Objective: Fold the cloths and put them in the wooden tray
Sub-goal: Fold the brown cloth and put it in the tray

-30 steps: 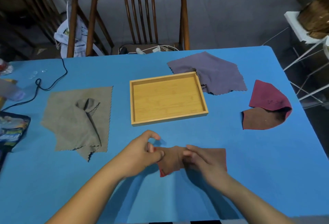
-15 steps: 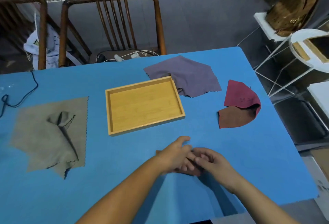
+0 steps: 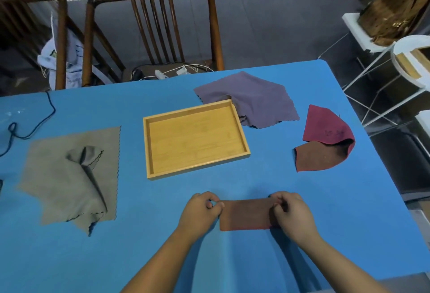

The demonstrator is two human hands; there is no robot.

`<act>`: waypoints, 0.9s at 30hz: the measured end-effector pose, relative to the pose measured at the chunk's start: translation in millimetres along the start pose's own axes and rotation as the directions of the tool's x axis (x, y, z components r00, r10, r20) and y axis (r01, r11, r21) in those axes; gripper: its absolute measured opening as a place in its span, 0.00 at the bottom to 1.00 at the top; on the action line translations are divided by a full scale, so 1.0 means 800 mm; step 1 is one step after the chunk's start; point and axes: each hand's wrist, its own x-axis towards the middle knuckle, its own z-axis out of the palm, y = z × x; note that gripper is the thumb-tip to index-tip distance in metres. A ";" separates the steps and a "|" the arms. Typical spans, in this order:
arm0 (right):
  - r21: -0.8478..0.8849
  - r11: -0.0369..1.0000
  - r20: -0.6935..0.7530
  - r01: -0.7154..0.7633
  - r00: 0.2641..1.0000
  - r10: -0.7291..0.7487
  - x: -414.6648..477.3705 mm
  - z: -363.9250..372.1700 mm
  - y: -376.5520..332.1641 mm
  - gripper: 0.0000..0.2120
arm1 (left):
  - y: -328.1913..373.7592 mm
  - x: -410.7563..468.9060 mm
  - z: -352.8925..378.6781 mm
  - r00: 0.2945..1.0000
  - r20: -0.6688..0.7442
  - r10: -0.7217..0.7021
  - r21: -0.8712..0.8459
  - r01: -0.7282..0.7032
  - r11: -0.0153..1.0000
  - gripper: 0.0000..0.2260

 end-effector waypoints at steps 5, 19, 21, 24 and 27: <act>-0.142 0.989 -0.059 -0.051 0.997 0.043 -0.006 0.003 0.000 0.13 | 0.003 -0.008 0.025 1.000 0.000 -0.001 0.064 0.001 0.998 0.11; 0.254 0.967 -0.070 0.005 0.997 0.013 0.063 -0.021 -0.109 0.13 | 0.045 0.029 -0.091 0.987 -0.157 -0.032 -0.596 -0.069 0.800 0.10; 0.274 0.956 -0.101 0.107 0.992 -0.082 0.116 -0.019 -0.165 0.10 | 0.060 0.063 -0.138 0.983 -0.184 -0.018 -0.636 -0.105 0.764 0.11; 0.195 0.959 -0.144 0.203 0.974 -0.177 0.197 -0.009 -0.240 0.11 | 0.068 0.131 -0.180 0.956 -0.287 -0.065 -0.560 -0.113 0.821 0.11; -0.085 0.950 -0.168 0.301 0.935 -0.312 0.258 0.013 -0.272 0.08 | 0.065 0.191 -0.187 0.917 -0.397 -0.042 -0.375 -0.120 0.919 0.08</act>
